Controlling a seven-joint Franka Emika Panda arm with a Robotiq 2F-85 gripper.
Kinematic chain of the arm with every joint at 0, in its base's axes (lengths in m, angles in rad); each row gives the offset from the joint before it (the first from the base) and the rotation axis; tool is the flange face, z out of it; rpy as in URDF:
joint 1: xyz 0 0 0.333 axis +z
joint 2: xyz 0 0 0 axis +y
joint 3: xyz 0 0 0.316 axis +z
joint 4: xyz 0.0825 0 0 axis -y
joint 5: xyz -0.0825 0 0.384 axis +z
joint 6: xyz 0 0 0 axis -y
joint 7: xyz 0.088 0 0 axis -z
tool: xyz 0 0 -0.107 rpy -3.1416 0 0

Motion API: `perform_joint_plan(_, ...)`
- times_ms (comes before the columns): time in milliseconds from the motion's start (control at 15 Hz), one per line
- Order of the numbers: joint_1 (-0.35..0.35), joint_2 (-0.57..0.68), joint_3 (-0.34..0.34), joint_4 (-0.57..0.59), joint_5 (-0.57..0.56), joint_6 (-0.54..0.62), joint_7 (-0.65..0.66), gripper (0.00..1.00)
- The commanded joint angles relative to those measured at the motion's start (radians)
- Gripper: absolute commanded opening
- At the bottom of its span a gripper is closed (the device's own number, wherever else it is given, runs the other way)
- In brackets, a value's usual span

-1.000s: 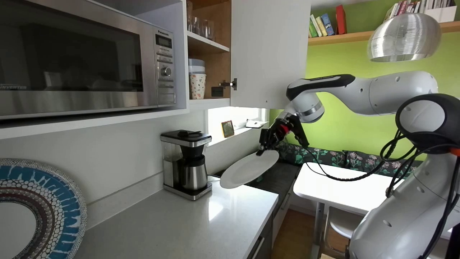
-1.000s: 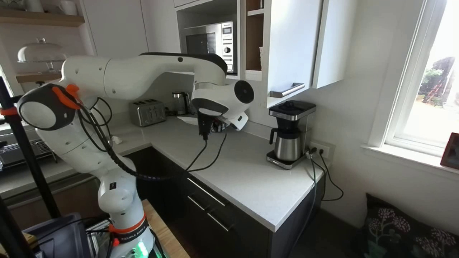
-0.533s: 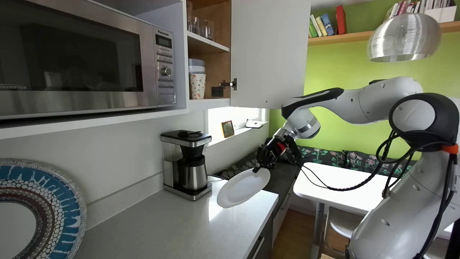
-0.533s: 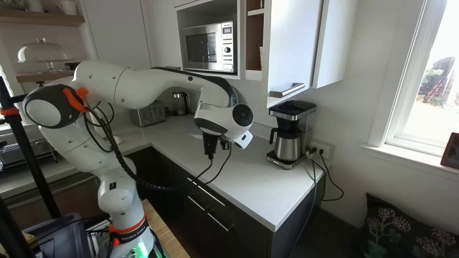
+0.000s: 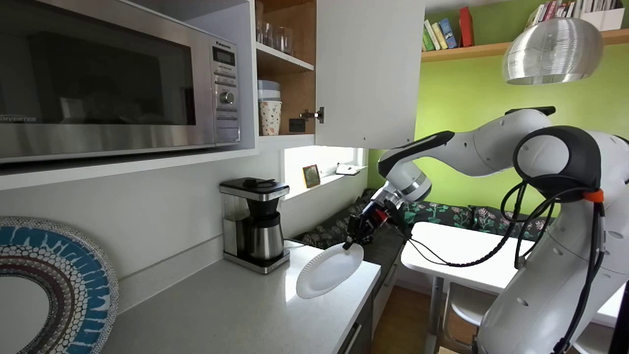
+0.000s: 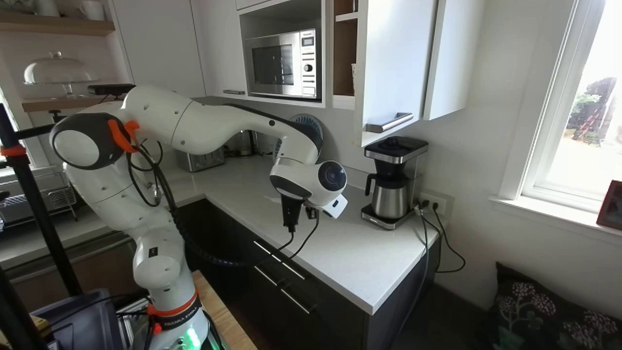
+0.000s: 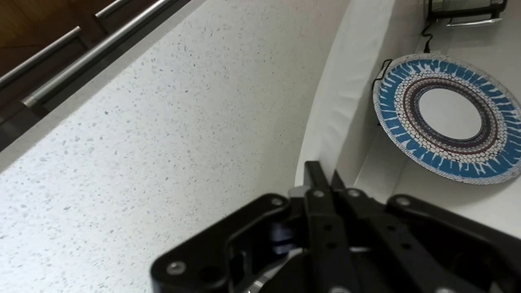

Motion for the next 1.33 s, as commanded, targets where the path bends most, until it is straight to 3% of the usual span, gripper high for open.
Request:
perform_joint_plan(0,0.004,0.004,-0.005,0.003,-0.001,-0.002,0.001,0.01)
perform_joint_plan(200,0.004,0.005,-0.006,0.003,0.0,-0.002,0.001,0.0)
perform_joint_plan(467,0.008,0.078,0.01,-0.011,-0.001,0.146,-0.016,0.0)
perform_joint_plan(1067,0.041,0.217,0.017,-0.035,0.136,0.271,-0.23,0.0)
perform_joint_plan(1133,0.039,0.225,0.02,-0.035,0.141,0.282,-0.239,0.26)
perform_joint_plan(1267,0.031,0.223,0.022,-0.037,0.128,0.302,-0.236,0.34)
